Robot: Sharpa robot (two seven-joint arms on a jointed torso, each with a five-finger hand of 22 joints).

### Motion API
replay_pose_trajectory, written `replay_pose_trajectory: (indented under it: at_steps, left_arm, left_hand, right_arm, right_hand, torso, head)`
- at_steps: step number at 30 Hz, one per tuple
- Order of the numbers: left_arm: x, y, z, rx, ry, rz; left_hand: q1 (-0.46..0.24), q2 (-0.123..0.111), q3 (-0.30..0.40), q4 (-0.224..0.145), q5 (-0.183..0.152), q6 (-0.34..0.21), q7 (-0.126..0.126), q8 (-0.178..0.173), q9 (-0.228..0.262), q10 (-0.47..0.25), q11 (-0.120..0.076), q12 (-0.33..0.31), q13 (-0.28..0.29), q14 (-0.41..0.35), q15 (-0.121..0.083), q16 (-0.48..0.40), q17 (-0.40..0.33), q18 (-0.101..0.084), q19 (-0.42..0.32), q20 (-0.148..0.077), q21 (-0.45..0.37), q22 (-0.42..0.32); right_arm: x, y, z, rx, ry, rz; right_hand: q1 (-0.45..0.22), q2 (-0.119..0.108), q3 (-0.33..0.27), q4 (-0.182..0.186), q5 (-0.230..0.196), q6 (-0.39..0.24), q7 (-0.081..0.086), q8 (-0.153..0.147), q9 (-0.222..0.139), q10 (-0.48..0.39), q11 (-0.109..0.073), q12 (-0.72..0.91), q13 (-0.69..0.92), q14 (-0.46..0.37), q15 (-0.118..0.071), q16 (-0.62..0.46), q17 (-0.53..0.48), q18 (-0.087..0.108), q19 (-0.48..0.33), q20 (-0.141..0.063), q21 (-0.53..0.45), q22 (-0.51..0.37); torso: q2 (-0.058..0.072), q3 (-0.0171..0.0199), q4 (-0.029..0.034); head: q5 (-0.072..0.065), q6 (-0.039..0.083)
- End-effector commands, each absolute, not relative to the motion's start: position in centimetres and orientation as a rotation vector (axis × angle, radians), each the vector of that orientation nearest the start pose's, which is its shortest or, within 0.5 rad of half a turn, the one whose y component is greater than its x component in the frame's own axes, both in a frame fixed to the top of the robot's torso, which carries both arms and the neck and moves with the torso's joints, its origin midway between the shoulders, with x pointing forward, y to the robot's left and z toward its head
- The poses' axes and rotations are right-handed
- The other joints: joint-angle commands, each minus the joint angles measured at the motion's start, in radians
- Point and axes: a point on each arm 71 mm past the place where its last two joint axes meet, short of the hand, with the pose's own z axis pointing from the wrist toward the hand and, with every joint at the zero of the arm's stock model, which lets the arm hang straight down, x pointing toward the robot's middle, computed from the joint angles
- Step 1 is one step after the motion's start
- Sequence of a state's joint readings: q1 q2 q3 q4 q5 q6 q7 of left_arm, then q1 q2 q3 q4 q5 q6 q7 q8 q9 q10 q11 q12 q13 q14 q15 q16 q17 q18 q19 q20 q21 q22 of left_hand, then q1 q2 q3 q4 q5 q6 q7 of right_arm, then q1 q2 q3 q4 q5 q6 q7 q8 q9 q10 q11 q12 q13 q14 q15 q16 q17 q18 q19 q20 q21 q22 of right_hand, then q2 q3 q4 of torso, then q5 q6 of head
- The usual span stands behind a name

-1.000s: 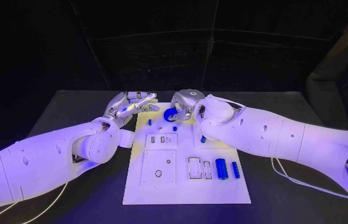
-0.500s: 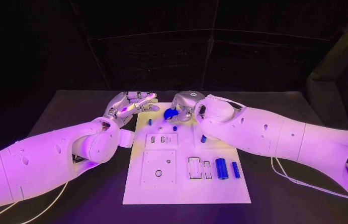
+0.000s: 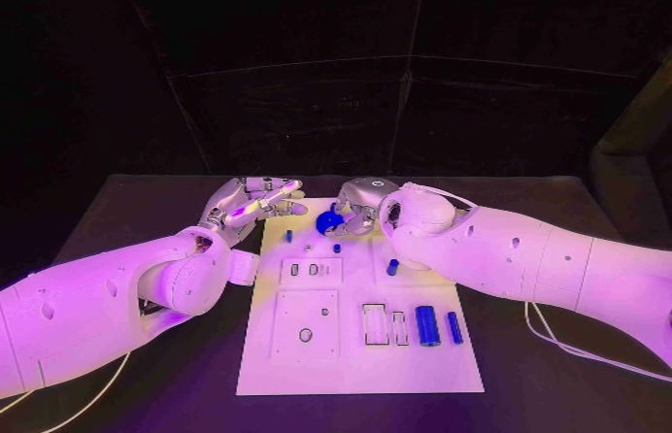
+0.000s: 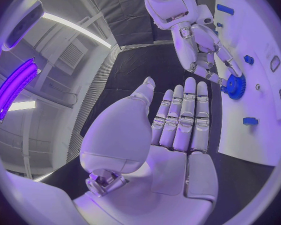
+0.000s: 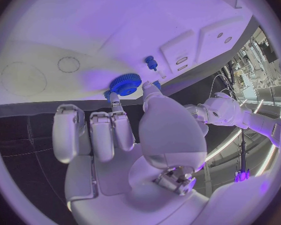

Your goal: Assemble the parts on the task board

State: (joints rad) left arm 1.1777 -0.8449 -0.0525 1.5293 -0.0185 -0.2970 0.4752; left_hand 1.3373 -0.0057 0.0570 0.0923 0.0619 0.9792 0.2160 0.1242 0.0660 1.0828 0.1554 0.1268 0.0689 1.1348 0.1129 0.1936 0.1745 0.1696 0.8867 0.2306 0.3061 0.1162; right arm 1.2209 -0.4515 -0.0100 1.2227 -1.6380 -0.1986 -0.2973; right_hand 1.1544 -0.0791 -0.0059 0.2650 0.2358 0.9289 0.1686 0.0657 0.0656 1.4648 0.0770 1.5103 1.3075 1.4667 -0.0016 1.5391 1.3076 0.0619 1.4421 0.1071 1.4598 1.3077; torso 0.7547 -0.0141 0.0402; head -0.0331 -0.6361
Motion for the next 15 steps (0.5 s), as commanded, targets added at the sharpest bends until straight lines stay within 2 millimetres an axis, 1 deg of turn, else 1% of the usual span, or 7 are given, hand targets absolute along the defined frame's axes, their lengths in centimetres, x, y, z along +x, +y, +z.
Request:
replay_pose_trajectory:
  at_steps: [1, 5, 7, 9, 12, 13, 15]
  left_arm:
    - [48.3, 20.7, -18.6, -1.061, 1.384, -1.605]
    - [48.3, 20.8, -18.5, -1.061, 1.383, -1.604]
    - [48.2, 20.9, -18.5, -1.061, 1.383, -1.603]
    - [48.2, 20.9, -18.5, -1.061, 1.382, -1.602]
    - [48.2, 21.1, -18.5, -1.061, 1.38, -1.6]
    - [48.2, 21.1, -18.5, -1.062, 1.38, -1.599]
    - [48.2, 21.2, -18.5, -1.062, 1.379, -1.597]
  left_hand:
    - [0.001, 0.008, 0.001, -0.006, -0.006, 0.002, 0.005, -0.005, 0.0, -0.002, 0.007, -0.007, -0.001, 0.003, 0.002, -0.003, 0.002, 0.014, 0.004, 0.0, -0.005, -0.002]
    - [0.001, 0.008, 0.001, -0.006, -0.006, 0.002, 0.005, -0.005, 0.0, -0.002, 0.007, -0.007, -0.001, 0.003, 0.002, -0.003, 0.002, 0.014, 0.004, 0.0, -0.005, -0.002]
    - [0.001, 0.008, 0.001, -0.006, -0.006, 0.002, 0.005, -0.005, 0.0, -0.002, 0.007, -0.007, -0.001, 0.003, 0.002, -0.003, 0.002, 0.014, 0.004, 0.0, -0.005, -0.002]
    - [0.001, 0.008, 0.001, -0.006, -0.006, 0.002, 0.005, -0.005, 0.0, -0.002, 0.007, -0.007, -0.001, 0.003, 0.002, -0.003, 0.002, 0.014, 0.004, 0.0, -0.005, -0.002]
    - [0.001, 0.008, 0.001, -0.006, -0.006, 0.002, 0.005, -0.005, 0.0, -0.002, 0.007, -0.007, -0.001, 0.003, 0.002, -0.003, 0.002, 0.014, 0.004, 0.0, -0.005, -0.002]
    - [0.001, 0.008, 0.001, -0.006, -0.006, 0.002, 0.005, -0.005, 0.0, -0.002, 0.007, -0.007, -0.001, 0.003, 0.002, -0.003, 0.002, 0.014, 0.004, 0.0, -0.005, -0.002]
    - [0.001, 0.008, 0.001, -0.006, -0.006, 0.002, 0.005, -0.005, 0.0, -0.002, 0.007, -0.007, -0.001, 0.003, 0.002, -0.003, 0.002, 0.014, 0.004, 0.0, -0.005, -0.002]
  right_arm:
    - [53.5, -8.8, -18.1, -0.262, 1.665, 0.484]
    - [53.4, -9.4, -17.4, -0.223, 1.588, 0.536]
    - [53.3, -9.9, -17.2, -0.207, 1.559, 0.577]
    - [53.2, -10.6, -17.0, -0.194, 1.539, 0.622]
    - [52.9, -12.5, -16.7, -0.146, 1.523, 0.71]
    - [52.8, -12.7, -16.7, -0.137, 1.524, 0.722]
    - [52.5, -14.2, -16.6, -0.091, 1.533, 0.771]
  right_hand:
    - [0.002, 0.01, -0.001, 0.006, 0.007, -0.007, 0.001, -0.004, 0.0, 0.07, 0.006, 0.007, 0.217, 0.085, 0.007, 0.002, 0.173, -0.008, 0.004, 0.003, 0.003, 0.001]
    - [0.023, 0.014, -0.005, -0.004, 0.035, 0.003, -0.001, 0.0, 0.002, 0.076, 0.005, 0.016, 0.225, 0.086, 0.007, 0.003, 0.177, -0.009, 0.007, 0.004, 0.006, 0.006]
    - [0.029, 0.015, -0.006, -0.007, 0.04, 0.004, -0.001, 0.0, 0.002, 0.075, 0.004, 0.014, 0.224, 0.086, 0.007, 0.002, 0.174, -0.009, 0.007, 0.003, 0.007, 0.007]
    - [0.044, 0.02, -0.005, -0.017, 0.044, 0.009, -0.002, 0.001, 0.003, 0.075, 0.003, 0.014, 0.224, 0.086, 0.006, 0.002, 0.174, -0.009, 0.007, 0.003, 0.007, 0.008]
    - [0.068, 0.028, -0.003, -0.032, 0.046, 0.027, -0.007, 0.008, 0.006, 0.075, 0.0, 0.015, 0.224, 0.085, 0.003, 0.002, 0.172, -0.009, 0.007, 0.001, 0.007, 0.008]
    - [0.073, 0.028, -0.002, -0.035, 0.048, 0.031, -0.008, 0.009, 0.006, 0.075, -0.001, 0.014, 0.224, 0.085, 0.002, 0.001, 0.172, -0.009, 0.007, 0.001, 0.007, 0.007]
    - [0.093, 0.029, -0.001, -0.05, 0.051, 0.04, -0.011, 0.012, 0.006, 0.071, -0.004, 0.008, 0.219, 0.084, 0.0, 0.001, 0.17, -0.009, 0.006, -0.002, 0.006, 0.007]
  torso:
    - [0.0, -0.0005, -0.0007]
    - [0.0, -0.0001, -0.0011]
    - [-0.001, 0.0001, -0.0022]
    - [-0.001, -0.0005, -0.0018]
    - [-0.002, -0.0002, -0.0037]
    - [-0.002, -0.0003, -0.0031]
    - [-0.002, 0.0008, -0.0046]
  head:
    - [0.0, 0.001]
    - [0.0, 0.001]
    - [0.0, 0.002]
    - [-0.002, 0.004]
    - [-0.001, 0.006]
    - [-0.002, 0.006]
    - [-0.002, 0.008]
